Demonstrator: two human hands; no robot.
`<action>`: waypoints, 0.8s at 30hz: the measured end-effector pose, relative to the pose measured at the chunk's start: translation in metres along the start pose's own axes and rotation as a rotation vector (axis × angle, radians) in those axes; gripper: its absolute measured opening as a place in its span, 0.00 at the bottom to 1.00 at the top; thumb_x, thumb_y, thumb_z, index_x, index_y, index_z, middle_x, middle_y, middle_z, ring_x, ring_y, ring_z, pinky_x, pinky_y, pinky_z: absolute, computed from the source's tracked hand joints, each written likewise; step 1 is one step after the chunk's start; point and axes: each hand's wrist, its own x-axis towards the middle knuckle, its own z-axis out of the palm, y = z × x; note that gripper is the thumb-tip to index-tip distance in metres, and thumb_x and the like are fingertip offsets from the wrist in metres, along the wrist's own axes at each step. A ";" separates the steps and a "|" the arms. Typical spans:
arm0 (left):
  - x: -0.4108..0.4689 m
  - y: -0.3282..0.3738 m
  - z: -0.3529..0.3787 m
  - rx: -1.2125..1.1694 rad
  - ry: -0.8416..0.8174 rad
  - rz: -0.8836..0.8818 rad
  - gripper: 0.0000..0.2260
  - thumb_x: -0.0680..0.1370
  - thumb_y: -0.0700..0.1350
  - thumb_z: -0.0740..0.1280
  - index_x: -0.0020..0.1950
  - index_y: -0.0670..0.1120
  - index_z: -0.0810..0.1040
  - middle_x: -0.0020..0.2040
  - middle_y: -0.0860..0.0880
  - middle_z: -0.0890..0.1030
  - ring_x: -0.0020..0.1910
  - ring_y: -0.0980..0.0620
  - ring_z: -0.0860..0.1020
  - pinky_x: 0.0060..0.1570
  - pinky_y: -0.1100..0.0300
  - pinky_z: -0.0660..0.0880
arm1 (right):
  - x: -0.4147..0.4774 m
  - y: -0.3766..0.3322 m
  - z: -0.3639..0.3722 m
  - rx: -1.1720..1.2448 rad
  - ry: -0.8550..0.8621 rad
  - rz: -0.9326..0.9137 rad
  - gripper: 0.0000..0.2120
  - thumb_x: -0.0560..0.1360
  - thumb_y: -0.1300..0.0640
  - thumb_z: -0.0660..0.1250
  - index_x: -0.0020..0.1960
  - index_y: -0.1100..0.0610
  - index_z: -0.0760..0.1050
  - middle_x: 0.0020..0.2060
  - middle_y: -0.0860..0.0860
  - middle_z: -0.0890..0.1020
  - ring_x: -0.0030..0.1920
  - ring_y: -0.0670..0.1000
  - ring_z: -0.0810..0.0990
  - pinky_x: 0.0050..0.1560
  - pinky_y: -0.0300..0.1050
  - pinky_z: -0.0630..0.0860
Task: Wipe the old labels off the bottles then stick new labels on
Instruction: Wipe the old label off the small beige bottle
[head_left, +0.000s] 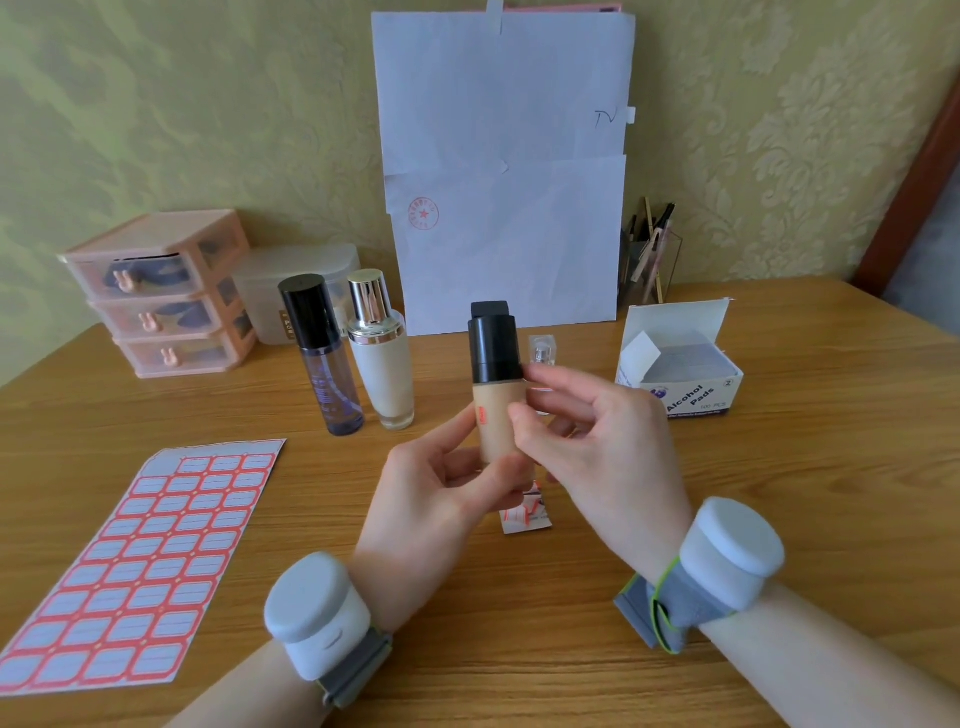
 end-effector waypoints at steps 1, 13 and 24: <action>0.000 0.000 0.000 0.007 0.000 0.003 0.19 0.74 0.45 0.73 0.64 0.48 0.80 0.48 0.43 0.88 0.50 0.42 0.86 0.54 0.48 0.82 | -0.001 0.001 0.000 0.003 0.005 0.007 0.19 0.72 0.54 0.74 0.50 0.31 0.75 0.38 0.26 0.81 0.32 0.39 0.79 0.34 0.32 0.78; 0.001 0.001 0.000 -0.047 -0.005 -0.027 0.17 0.73 0.45 0.72 0.61 0.49 0.80 0.47 0.43 0.88 0.48 0.43 0.86 0.48 0.56 0.83 | -0.002 0.014 0.001 0.069 0.000 0.122 0.14 0.78 0.60 0.68 0.62 0.51 0.81 0.36 0.36 0.84 0.32 0.42 0.81 0.35 0.36 0.79; 0.001 0.003 -0.001 -0.139 -0.017 -0.085 0.17 0.73 0.43 0.71 0.62 0.43 0.80 0.49 0.39 0.87 0.50 0.39 0.86 0.50 0.55 0.83 | -0.003 0.010 0.002 0.037 0.045 0.101 0.14 0.73 0.54 0.74 0.59 0.49 0.83 0.41 0.35 0.85 0.32 0.41 0.78 0.37 0.38 0.81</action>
